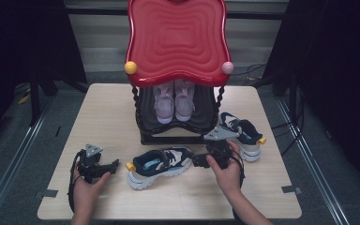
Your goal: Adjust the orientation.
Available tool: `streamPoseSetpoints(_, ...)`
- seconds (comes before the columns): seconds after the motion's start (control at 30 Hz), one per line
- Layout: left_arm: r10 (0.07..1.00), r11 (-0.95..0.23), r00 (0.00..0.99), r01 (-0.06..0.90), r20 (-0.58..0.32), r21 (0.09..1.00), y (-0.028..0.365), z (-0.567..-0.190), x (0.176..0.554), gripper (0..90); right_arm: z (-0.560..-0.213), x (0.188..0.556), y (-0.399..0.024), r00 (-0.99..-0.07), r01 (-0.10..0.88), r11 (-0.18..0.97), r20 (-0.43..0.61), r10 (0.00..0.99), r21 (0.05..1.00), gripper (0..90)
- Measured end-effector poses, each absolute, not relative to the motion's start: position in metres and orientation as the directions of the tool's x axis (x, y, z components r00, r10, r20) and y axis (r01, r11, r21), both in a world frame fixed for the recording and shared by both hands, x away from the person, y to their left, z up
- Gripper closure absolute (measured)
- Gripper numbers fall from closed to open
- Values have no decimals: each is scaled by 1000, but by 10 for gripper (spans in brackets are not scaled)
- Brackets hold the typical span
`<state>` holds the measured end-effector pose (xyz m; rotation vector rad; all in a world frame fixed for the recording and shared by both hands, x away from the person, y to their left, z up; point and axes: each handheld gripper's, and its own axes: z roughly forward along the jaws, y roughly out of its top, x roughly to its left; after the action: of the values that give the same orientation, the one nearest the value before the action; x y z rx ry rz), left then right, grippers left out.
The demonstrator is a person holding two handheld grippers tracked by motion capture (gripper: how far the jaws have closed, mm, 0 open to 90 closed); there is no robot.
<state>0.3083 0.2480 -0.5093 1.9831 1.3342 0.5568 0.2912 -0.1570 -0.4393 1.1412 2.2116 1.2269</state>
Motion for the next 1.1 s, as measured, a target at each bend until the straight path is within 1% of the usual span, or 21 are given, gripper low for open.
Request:
streamPoseSetpoints(0.3,923,-249,385,635,-20,731,248,-509,308,176,-459,282,-174,-612,518,310,91,786,797,145)
streamPoseSetpoints(0.53,923,-248,384,635,-21,732,248,-509,308,176,-472,274,-182,-635,536,339,105,765,773,145)
streamPoseSetpoints(1.1,923,-249,385,635,-20,731,248,-509,308,176,-501,256,-196,-677,562,414,110,728,716,146)
